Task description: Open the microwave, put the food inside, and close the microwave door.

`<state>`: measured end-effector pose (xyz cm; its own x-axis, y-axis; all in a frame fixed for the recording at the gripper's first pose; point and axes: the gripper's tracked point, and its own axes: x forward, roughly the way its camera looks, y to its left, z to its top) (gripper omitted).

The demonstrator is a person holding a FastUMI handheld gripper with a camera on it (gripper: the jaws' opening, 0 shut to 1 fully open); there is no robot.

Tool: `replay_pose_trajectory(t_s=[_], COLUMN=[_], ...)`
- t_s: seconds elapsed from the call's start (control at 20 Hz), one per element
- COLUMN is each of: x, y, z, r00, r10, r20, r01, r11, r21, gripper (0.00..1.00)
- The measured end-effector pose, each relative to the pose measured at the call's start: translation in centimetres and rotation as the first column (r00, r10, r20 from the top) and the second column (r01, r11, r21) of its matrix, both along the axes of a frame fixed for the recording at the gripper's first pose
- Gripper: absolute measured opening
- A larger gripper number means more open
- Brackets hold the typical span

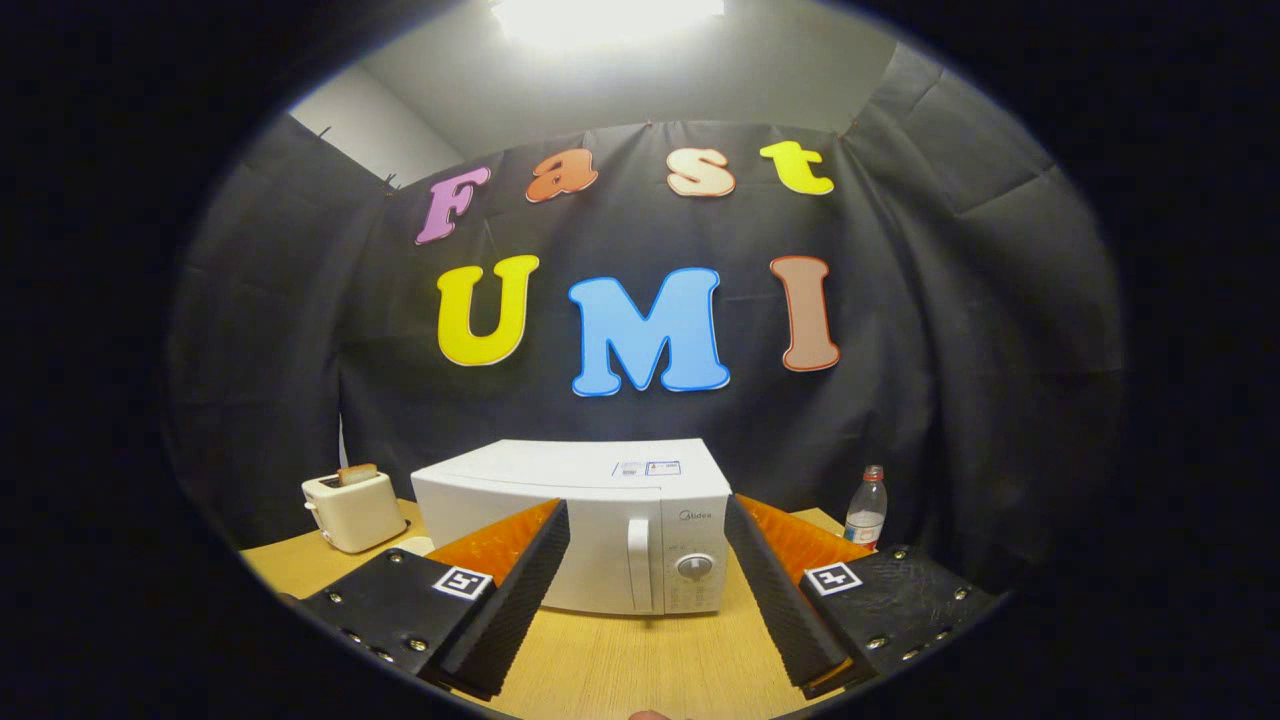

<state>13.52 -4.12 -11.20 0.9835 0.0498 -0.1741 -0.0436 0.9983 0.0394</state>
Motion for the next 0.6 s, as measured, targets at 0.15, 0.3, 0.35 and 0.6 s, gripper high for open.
replay_pose_trajectory(t_s=[0.15, 0.3, 0.35, 0.6], x=[2.5, 5.0, 5.8, 8.9], y=[0.1, 0.6, 0.8, 1.7], z=[-2.9, -6.0, -7.0, -11.4], r00=[0.999, 0.995, 0.993, 0.983], r10=[0.019, 0.038, 0.043, 0.051], r20=[-0.046, -0.089, -0.107, -0.179], r01=[-0.020, -0.039, -0.043, -0.046], r11=[1.000, 0.999, 0.999, 0.998], r21=[-0.013, -0.002, 0.004, 0.031], gripper=[0.98, 0.98, 0.98, 0.98])
